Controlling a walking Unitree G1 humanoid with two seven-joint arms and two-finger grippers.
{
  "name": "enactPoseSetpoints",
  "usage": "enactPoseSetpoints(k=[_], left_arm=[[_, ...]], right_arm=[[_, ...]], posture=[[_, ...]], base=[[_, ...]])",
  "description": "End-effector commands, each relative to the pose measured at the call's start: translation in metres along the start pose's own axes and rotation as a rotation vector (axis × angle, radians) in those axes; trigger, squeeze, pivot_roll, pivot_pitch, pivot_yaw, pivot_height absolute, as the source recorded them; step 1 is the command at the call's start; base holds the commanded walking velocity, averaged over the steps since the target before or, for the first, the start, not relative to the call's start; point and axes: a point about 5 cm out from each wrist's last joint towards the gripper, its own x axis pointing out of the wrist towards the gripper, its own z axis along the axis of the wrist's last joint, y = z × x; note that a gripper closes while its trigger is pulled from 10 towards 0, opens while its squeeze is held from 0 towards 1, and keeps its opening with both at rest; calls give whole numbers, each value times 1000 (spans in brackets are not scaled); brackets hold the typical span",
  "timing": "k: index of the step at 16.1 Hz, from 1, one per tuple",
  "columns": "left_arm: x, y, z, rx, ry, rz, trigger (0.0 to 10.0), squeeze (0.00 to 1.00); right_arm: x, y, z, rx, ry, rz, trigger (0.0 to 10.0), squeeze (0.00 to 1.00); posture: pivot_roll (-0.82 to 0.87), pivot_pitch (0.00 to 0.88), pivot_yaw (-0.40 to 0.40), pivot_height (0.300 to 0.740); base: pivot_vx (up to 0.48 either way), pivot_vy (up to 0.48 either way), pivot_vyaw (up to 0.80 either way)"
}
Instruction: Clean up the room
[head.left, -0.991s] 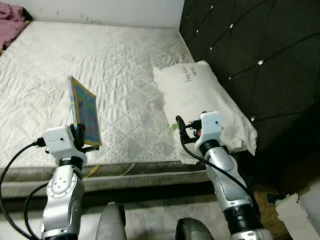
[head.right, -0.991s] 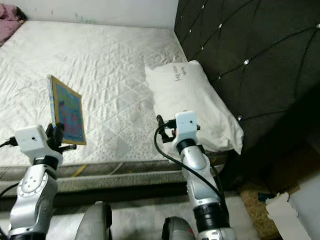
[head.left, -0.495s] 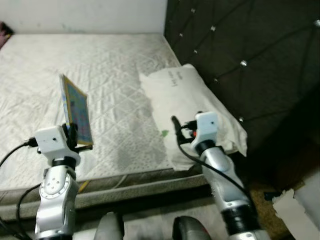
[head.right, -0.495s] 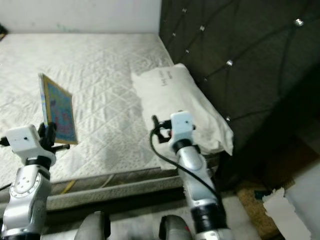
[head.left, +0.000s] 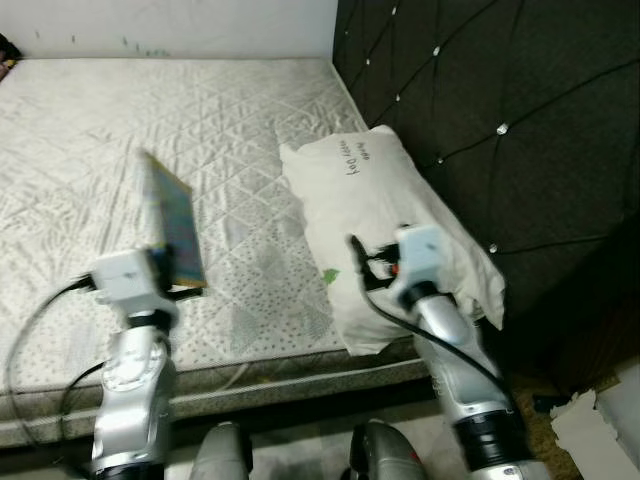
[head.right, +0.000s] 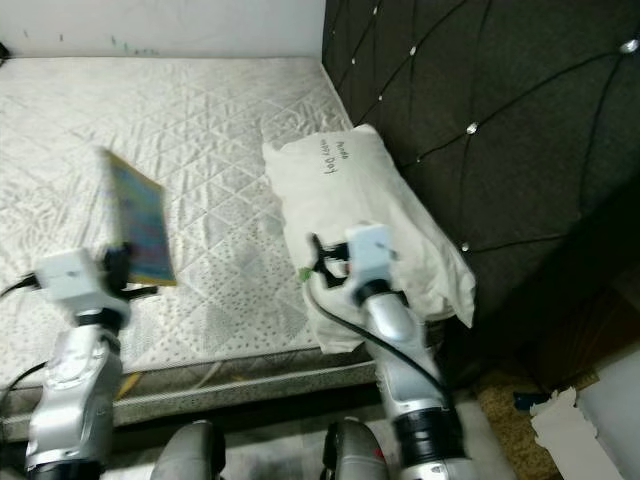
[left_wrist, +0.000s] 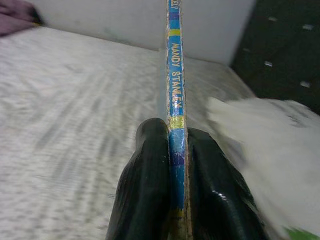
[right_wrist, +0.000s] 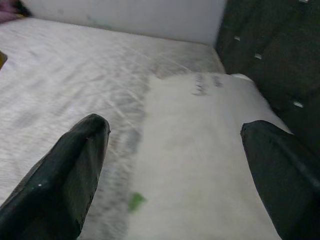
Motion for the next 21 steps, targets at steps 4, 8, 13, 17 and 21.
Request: enactPoseSetpoints(k=[4, 8, 13, 17, 21], left_arm=[[2, 3, 5, 9, -14, 21, 10000, 0], [3, 3, 5, 3, -17, 30, 10000, 0], [4, 4, 5, -2, -19, 47, 10000, 0], [6, 11, 6, -9, -13, 106, 10000, 0], [6, 20, 2, -32, 10, 158, 10000, 0]], right_arm=[[1, 4, 0, 41, 1, 26, 10000, 0], [0, 3, 0, 41, 7, 27, 10000, 0], [1, 3, 0, 46, 9, 30, 10000, 0], [1, 3, 0, 50, 15, 29, 10000, 0], [3, 5, 0, 32, 20, 52, 10000, 0]], posture=[[-56, 17, -66, 665], [-56, 23, -69, 660], [-60, 27, -70, 630], [-62, 29, -70, 630], [-61, 30, -72, 630]], base=[[0, 0, 0], [0, 0, 0], [0, 0, 0], [0, 0, 0], [0, 0, 0]])
